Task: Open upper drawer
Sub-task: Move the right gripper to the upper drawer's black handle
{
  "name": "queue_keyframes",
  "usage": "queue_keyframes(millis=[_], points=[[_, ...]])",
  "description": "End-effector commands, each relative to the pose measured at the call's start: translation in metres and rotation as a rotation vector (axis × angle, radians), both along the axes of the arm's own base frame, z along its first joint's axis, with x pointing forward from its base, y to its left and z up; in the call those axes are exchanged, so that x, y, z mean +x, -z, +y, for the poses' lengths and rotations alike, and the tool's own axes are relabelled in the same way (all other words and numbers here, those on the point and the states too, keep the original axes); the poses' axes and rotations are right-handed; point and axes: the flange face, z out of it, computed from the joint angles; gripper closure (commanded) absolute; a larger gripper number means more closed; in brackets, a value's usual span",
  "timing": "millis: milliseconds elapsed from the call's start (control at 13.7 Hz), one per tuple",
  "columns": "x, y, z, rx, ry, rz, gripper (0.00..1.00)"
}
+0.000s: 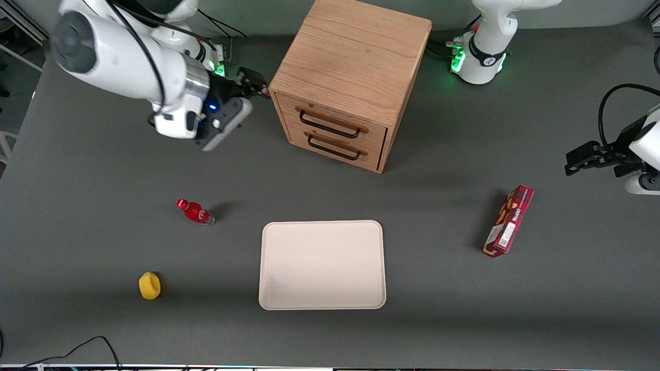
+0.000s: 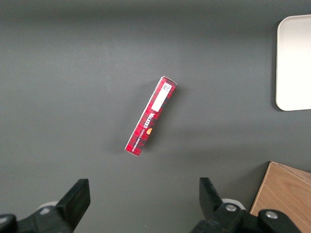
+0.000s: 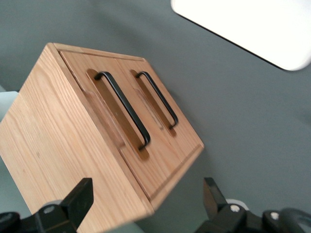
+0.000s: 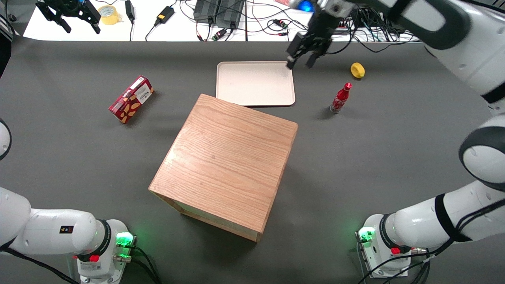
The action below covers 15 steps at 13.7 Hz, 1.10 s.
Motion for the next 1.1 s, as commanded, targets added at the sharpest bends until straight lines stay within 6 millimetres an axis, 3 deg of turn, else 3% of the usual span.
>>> queue_keyframes(millis=[0, 220, 512, 1024], points=[[0.024, 0.049, 0.036, 0.08, -0.041, 0.07, 0.0], [0.028, 0.092, 0.068, 0.099, -0.053, 0.078, 0.0], [0.01, 0.135, 0.113, 0.05, -0.159, 0.033, 0.0], [-0.016, 0.169, 0.128, 0.021, -0.207, 0.038, 0.0]])
